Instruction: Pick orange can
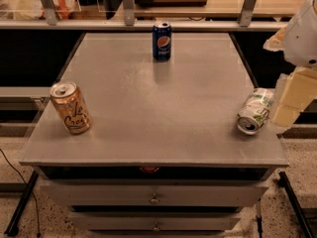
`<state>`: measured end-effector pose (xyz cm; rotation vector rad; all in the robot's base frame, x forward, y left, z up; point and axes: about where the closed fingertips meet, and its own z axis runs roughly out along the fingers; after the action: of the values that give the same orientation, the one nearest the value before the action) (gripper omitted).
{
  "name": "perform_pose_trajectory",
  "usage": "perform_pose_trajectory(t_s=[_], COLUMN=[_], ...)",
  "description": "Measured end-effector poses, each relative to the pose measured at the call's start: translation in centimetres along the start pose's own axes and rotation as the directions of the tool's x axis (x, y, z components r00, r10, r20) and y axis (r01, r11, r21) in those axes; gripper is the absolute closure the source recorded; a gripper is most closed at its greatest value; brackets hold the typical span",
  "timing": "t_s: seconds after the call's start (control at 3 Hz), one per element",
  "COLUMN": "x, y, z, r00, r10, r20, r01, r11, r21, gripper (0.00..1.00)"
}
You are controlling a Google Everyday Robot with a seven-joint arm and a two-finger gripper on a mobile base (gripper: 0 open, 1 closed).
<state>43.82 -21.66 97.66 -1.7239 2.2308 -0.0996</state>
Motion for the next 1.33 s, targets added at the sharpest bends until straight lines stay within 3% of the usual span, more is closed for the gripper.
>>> perform_pose_trajectory(t_s=[0.67, 1.0, 1.33], x=[-0.5, -2.0, -5.2], y=[-0.4, -1.0, -1.3], z=[0.2, 2.6, 5.9], r00=[0.999, 0.992, 0.966], r10=[-0.011, -0.024, -0.027], r20=[0.032, 0.123, 0.256], r01=[0.011, 0.027, 0.047], r11=[0.9999, 0.9994, 0.996], r21=[0.005, -0.023, -0.076], gripper=[0.0, 0.0, 0.0])
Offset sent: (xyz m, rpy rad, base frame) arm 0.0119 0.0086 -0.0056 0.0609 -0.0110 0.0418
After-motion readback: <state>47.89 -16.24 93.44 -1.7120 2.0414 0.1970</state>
